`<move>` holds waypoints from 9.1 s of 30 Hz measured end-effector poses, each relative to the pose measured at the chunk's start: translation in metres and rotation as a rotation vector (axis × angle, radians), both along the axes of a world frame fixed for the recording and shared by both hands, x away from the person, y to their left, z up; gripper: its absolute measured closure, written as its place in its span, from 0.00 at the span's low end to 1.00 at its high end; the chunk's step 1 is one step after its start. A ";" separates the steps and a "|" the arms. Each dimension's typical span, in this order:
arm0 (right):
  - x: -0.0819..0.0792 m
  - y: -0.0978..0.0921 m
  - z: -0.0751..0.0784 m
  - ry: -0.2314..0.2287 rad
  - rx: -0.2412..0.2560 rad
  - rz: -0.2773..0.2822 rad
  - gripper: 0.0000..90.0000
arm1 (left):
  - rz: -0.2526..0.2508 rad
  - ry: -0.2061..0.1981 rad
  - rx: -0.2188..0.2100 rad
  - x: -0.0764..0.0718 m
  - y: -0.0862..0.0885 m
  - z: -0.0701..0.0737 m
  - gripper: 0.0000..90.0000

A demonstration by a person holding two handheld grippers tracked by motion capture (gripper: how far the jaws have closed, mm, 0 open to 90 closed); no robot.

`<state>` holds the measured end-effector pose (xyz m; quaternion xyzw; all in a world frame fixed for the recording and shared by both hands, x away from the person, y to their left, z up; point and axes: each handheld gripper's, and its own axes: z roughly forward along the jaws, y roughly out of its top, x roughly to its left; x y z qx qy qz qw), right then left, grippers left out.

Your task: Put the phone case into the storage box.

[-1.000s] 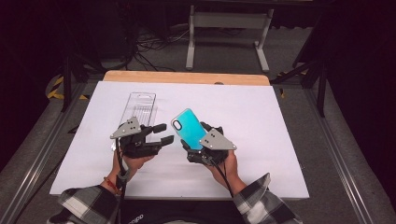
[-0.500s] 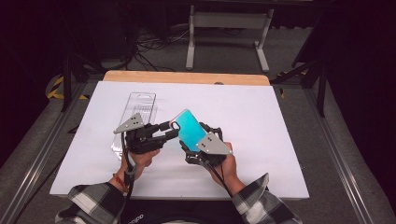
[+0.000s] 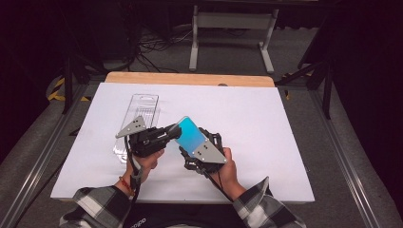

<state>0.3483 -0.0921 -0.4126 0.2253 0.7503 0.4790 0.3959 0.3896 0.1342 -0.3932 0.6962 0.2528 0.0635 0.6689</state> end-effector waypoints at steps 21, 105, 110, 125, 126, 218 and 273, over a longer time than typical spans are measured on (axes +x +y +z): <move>-0.003 0.003 -0.003 0.003 -0.044 0.054 0.27 | -0.002 -0.092 0.084 -0.008 -0.003 0.009 0.88; -0.011 -0.110 -0.003 0.102 0.024 -0.087 0.21 | 0.012 -0.206 0.212 -0.007 0.044 0.039 0.88; -0.011 -0.110 -0.003 0.100 0.024 -0.086 0.22 | 0.016 -0.209 0.220 -0.007 0.050 0.043 0.88; -0.010 -0.111 -0.003 0.109 0.026 -0.089 0.22 | 0.041 -0.214 0.210 -0.007 0.070 0.049 0.89; -0.010 -0.111 -0.003 0.111 0.025 -0.087 0.22 | 0.047 -0.226 0.205 -0.007 0.070 0.049 0.88; -0.007 -0.103 -0.014 0.128 -0.021 -0.060 0.25 | 0.165 -0.151 0.351 0.129 0.105 0.018 0.88; -0.008 -0.097 -0.017 0.139 -0.063 -0.004 0.25 | 0.550 -0.245 0.625 0.164 0.084 -0.002 0.41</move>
